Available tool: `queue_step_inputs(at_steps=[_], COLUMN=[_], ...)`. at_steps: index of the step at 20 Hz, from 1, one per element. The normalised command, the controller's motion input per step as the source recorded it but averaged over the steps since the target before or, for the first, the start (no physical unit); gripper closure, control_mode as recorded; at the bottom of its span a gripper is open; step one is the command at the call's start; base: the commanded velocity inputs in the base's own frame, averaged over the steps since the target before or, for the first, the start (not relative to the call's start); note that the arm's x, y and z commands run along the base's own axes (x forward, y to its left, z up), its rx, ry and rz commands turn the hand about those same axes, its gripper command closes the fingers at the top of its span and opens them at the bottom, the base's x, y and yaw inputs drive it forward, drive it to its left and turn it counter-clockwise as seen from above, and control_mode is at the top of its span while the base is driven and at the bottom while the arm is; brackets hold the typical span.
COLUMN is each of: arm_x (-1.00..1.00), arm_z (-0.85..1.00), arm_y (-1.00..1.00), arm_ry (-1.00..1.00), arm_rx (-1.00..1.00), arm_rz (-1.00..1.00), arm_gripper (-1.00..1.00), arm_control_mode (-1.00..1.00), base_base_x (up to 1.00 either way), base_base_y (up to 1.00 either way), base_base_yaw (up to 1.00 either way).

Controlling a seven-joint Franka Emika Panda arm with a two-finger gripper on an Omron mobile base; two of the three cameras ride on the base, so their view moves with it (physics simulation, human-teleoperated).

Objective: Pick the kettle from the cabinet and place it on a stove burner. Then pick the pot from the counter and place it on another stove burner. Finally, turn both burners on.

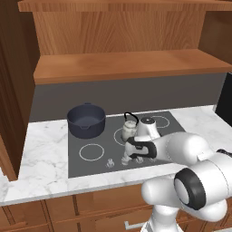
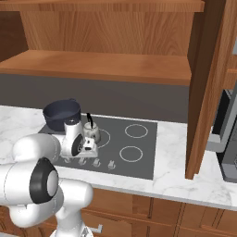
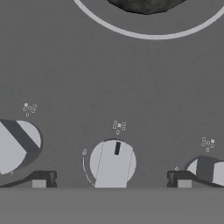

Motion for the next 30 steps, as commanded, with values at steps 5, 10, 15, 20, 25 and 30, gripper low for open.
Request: queue_step_inputs(at_steps=[5, 10, 15, 20, 25, 30], arm_x=[0.02, 0.04, 0.03, 0.00, 0.02, 0.00], arm_z=[-0.17, -0.18, -0.20, -0.17, -0.14, -0.10], arm_y=[0.00, 0.00, 0.00, 0.00, 0.00, 0.00], arm_ry=[0.00, 0.01, 0.00, 0.00, 0.00, 0.00], arm_rx=[0.00, 0.00, 0.00, 0.00, 0.00, 0.00], arm_rz=[0.00, 0.00, 0.00, 0.00, 0.00, 0.00], arm_gripper=[-1.00, -1.00, -1.00, 1.00, 1.00, 1.00], arm_control_mode=[-1.00, -1.00, -1.00, -1.00, -1.00, -1.00], base_base_x=[0.00, 0.00, 0.00, 0.00, 0.00, 0.00], base_base_y=[0.00, 0.00, 0.00, 0.00, 0.00, 0.00], base_base_yaw=[0.00, 0.00, 0.00, 0.00, 0.00, 0.00])
